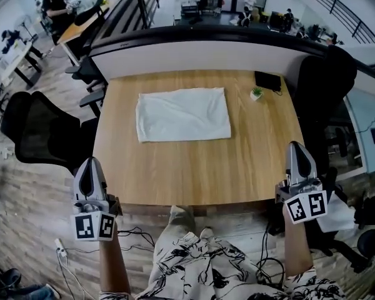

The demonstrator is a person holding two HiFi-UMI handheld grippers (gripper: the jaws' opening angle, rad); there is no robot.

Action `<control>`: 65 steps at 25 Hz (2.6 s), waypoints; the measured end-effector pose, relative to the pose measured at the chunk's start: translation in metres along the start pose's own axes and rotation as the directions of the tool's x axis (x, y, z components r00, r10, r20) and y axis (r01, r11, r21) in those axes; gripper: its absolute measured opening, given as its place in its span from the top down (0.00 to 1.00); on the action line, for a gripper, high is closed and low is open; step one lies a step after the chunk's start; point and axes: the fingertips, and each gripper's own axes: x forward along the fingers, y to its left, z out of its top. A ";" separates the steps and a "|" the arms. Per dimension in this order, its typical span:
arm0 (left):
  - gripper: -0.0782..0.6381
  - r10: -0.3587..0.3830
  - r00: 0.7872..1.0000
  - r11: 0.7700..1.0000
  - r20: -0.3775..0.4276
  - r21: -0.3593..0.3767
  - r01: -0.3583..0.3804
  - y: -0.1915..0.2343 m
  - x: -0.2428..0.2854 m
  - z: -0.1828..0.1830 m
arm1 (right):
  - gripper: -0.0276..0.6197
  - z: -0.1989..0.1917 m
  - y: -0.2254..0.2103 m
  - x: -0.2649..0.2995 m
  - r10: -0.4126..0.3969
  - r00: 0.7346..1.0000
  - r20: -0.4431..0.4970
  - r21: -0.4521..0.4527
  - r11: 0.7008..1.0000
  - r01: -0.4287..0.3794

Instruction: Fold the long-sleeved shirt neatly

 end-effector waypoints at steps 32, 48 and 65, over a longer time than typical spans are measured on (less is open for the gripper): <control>0.89 0.082 0.992 0.997 -0.092 0.005 -0.082 0.055 -0.180 -0.014 | 0.95 0.014 0.083 -0.155 -0.115 0.993 -0.015 -0.076 0.991 0.113; 0.89 0.051 0.994 0.998 -0.101 0.038 -0.048 0.057 -0.175 -0.016 | 0.95 0.015 0.096 -0.149 -0.110 0.994 -0.014 -0.041 0.993 0.109; 0.89 0.051 0.994 0.997 -0.101 0.055 -0.045 0.055 -0.175 -0.012 | 0.95 0.014 0.100 -0.143 -0.097 0.995 -0.027 -0.058 0.994 0.096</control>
